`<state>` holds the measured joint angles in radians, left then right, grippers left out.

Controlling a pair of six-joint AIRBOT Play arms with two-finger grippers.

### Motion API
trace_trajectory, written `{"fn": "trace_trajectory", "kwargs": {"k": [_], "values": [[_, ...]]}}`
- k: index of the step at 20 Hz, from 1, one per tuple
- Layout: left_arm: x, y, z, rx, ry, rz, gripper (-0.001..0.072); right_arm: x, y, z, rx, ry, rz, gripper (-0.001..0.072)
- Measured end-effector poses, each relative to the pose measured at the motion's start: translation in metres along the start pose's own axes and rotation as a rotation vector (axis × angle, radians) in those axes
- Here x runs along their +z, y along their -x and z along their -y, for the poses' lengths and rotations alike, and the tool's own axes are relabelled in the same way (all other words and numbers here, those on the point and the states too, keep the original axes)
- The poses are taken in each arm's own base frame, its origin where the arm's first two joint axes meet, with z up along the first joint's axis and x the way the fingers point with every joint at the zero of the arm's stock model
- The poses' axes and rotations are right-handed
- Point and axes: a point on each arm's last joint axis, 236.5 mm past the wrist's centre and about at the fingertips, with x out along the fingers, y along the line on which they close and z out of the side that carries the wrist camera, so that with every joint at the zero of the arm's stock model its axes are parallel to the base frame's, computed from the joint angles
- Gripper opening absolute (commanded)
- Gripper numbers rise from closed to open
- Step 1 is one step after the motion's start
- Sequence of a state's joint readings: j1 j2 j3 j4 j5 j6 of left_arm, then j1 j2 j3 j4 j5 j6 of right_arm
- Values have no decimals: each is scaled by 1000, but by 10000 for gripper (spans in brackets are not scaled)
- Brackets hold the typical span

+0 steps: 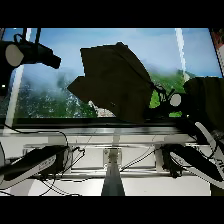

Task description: Fold the clothes and pants, and hang the long-sleeved shirts on hangers.

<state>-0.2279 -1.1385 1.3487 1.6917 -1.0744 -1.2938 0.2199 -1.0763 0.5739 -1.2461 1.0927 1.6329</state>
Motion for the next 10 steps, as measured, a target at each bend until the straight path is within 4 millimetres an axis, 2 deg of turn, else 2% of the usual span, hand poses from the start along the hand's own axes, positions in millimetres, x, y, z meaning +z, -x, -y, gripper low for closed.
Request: {"fn": "trace_trajectory", "kwargs": {"k": [1,2,3,4,5,8,9,10], "values": [[-2,-6,1,-4,-1,-11,295,2,-4,0,-1,-16,0,276],[-2,-13,2,-7,1,-19,296,4,-8,-2,6,-34,1,136],[-3,-19,1,-7,9,-23,296,7,-11,-6,23,-55,6,100],[-3,-26,0,-5,24,-26,296,11,-13,-11,45,-73,15,99],[-3,-34,-3,-1,52,-27,296,15,-15,-16,68,-90,28,17],[-4,-59,-16,22,192,-25,300,23,-12,-25,97,-54,48,13],[-6,-67,-21,30,243,-28,363,24,-8,-22,76,-14,42,13],[-10,-74,-26,35,292,-35,521,25,-2,-15,35,30,38,13]]}}
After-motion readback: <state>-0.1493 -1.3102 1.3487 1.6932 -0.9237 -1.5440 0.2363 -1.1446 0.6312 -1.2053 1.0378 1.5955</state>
